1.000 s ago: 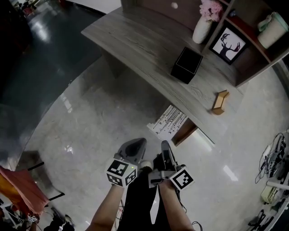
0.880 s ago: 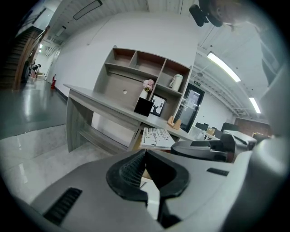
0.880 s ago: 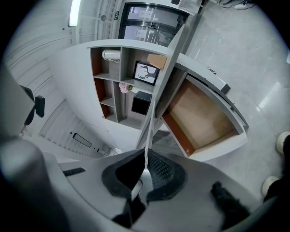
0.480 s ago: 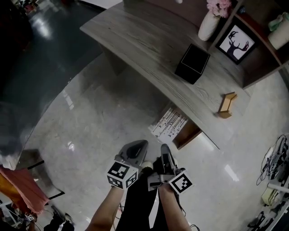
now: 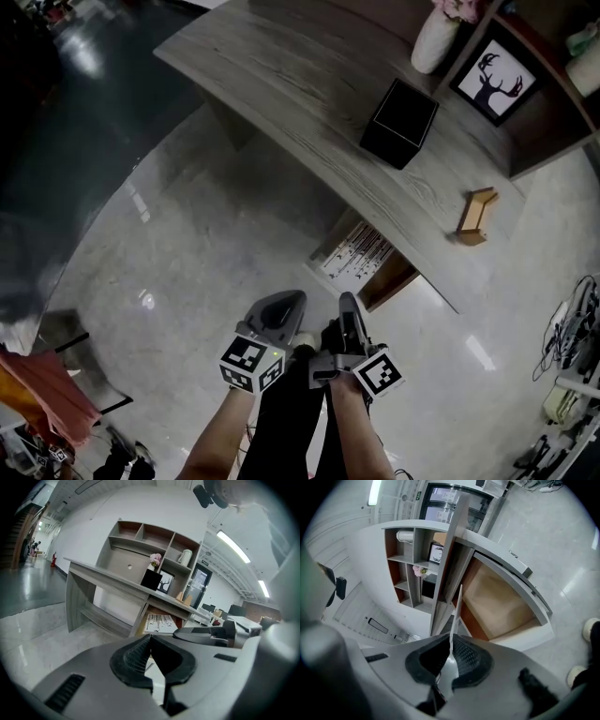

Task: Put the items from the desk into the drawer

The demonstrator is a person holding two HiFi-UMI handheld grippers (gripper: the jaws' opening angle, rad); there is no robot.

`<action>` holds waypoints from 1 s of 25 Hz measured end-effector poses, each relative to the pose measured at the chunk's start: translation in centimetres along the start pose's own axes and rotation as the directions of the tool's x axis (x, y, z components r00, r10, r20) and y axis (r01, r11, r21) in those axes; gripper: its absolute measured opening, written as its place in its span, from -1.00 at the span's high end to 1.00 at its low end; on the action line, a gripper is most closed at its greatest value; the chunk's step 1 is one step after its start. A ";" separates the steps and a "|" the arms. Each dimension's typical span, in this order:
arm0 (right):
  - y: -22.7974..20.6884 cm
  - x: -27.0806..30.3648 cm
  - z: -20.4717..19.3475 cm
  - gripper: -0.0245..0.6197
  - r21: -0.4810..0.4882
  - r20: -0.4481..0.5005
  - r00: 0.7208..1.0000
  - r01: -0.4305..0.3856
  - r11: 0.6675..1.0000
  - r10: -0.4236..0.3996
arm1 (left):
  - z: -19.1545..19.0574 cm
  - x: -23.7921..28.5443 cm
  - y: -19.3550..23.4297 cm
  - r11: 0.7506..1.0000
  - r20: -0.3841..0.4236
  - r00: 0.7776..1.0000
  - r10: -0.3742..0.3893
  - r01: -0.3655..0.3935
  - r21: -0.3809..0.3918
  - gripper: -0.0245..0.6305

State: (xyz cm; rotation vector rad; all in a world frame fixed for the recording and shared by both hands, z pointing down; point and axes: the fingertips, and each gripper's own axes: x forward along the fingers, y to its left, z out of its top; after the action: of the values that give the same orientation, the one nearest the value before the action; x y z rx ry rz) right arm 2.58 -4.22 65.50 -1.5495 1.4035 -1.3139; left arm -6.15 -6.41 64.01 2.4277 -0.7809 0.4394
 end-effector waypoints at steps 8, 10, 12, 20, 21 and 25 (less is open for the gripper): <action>-2.4 1.3 1.8 0.85 0.007 0.026 0.997 0.068 0.998 -0.069 | 0.2 0.5 0.6 1.000 0.002 1.000 0.005 -0.005 -0.022 0.89; -2.9 1.7 2.0 0.85 0.028 0.035 0.996 0.085 0.996 -0.086 | 0.0 0.5 0.6 0.999 0.002 1.000 0.005 -0.005 -0.034 0.89; -3.1 2.1 2.0 0.85 0.029 0.034 0.995 0.093 0.995 -0.094 | -0.3 0.6 0.5 0.999 -0.005 1.000 0.006 -0.006 -0.042 0.89; -4.1 2.2 2.4 0.19 -0.046 0.027 0.967 0.254 0.966 -0.253 | 0.3 0.9 0.7 0.999 0.002 1.000 0.006 -0.006 -0.051 0.89; -4.3 2.0 2.6 0.15 -0.076 0.028 0.959 0.283 0.956 -0.282 | 0.4 1.0 0.6 0.999 0.004 1.000 0.005 -0.005 -0.050 0.89; -5.1 1.3 2.7 0.08 -0.131 0.021 0.925 0.378 0.916 -0.379 | 0.8 1.1 0.3 0.999 0.007 1.000 -0.002 0.002 -0.045 0.89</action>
State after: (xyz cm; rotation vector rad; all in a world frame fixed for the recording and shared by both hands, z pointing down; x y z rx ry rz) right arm 6.62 -4.82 69.85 -1.9849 1.2532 -1.4687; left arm -5.41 -7.56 64.04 2.3896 -0.7833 0.4084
